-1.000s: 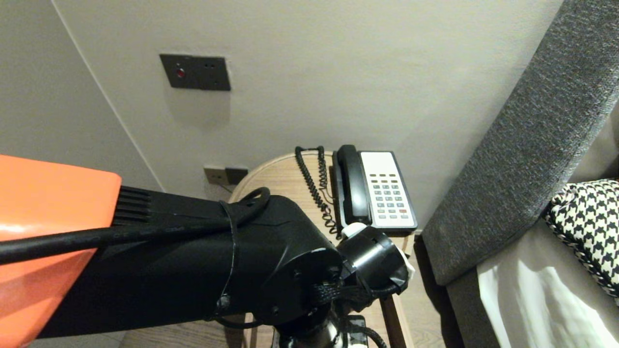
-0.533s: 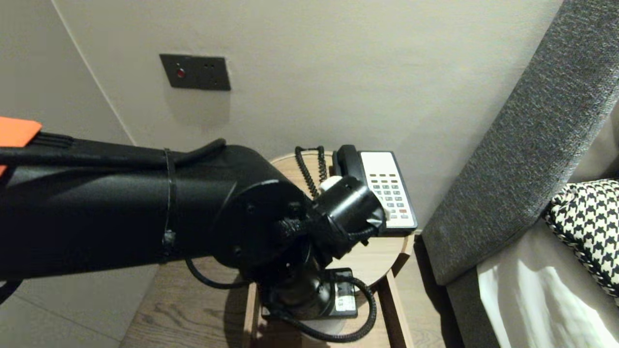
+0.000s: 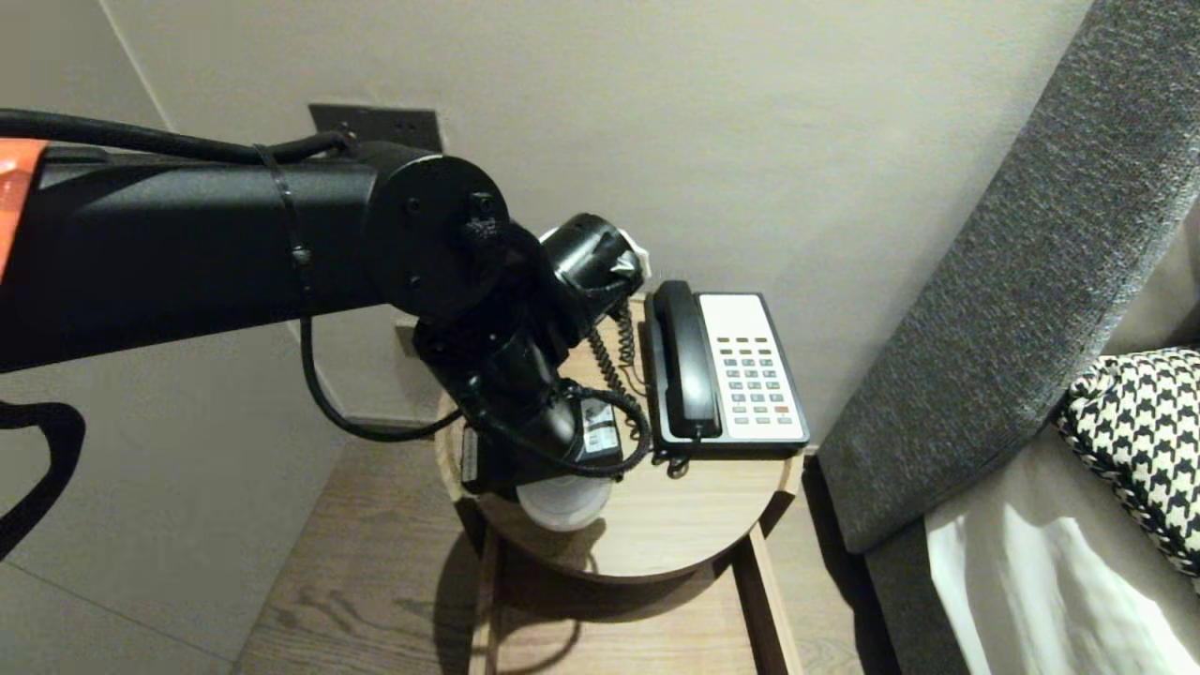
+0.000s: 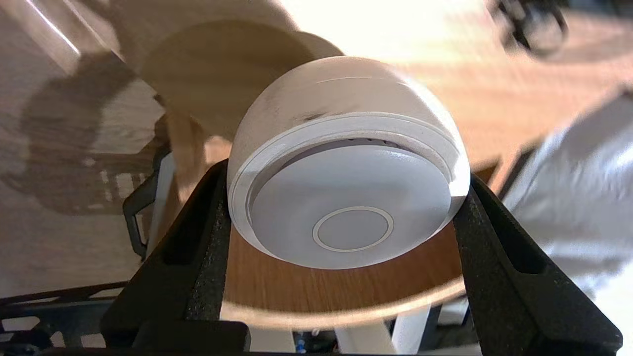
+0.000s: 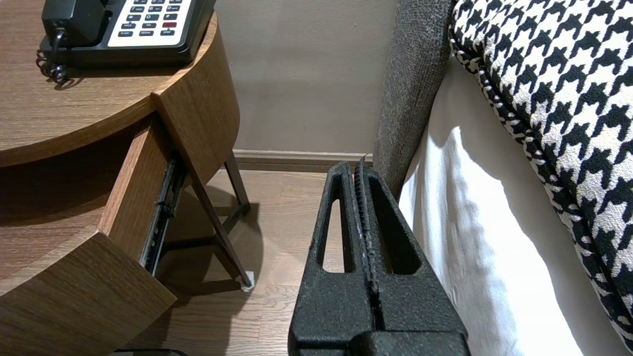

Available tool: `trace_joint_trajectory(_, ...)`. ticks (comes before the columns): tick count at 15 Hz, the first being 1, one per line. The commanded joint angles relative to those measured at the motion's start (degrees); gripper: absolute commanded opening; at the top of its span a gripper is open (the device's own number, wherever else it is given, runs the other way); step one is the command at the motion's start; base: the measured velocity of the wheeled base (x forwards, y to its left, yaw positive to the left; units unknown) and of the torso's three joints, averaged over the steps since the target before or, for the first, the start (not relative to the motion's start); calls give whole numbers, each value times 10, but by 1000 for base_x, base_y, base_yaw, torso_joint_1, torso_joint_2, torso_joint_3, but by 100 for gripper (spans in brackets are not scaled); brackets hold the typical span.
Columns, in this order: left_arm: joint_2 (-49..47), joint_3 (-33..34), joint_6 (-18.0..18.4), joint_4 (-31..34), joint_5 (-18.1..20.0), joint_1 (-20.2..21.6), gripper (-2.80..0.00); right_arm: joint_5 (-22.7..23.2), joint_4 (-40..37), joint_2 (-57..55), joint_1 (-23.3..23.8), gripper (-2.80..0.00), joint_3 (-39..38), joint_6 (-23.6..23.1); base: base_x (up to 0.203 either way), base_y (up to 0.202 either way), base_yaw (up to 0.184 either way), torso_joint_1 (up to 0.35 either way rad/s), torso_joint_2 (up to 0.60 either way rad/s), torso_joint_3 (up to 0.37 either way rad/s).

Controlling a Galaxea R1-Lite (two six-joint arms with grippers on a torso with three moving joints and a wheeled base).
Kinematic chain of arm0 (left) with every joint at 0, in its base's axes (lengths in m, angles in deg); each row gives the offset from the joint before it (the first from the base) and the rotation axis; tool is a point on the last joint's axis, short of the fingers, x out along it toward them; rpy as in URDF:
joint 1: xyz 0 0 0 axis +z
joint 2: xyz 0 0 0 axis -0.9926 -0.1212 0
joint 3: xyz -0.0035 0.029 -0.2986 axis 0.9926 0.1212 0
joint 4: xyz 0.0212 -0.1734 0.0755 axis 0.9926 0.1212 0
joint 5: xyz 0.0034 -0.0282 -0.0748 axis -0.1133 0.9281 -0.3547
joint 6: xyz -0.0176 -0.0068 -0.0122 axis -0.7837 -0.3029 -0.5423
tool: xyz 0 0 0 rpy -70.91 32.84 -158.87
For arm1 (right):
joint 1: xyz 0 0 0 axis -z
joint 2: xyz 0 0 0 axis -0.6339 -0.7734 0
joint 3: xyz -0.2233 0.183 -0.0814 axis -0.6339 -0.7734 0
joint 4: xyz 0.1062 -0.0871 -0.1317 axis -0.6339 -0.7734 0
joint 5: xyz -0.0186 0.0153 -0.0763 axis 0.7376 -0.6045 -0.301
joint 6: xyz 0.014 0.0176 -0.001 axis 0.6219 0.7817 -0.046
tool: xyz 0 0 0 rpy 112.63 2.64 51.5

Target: Take the remote control out of the drawer one by one and place them on the table

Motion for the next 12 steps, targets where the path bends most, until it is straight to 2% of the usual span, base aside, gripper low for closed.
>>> trace_joint_trajectory(1, -13, -4, -3, 3, 0, 16, -280, 0, 1, -1, 0, -280, -23, 0, 0, 0, 0, 0, 0, 0)
trace_joint_trajectory(8, -32, -4, -3, 13, 7, 18, -280, 0, 1, -1, 0, -280, -23, 0, 0, 0, 0, 0, 0, 0)
trace_joint_trajectory(12, -44, -4, -5, 13, 31, 18, -280, 0, 1, -1, 0, -280, -23, 0, 0, 0, 0, 0, 0, 0)
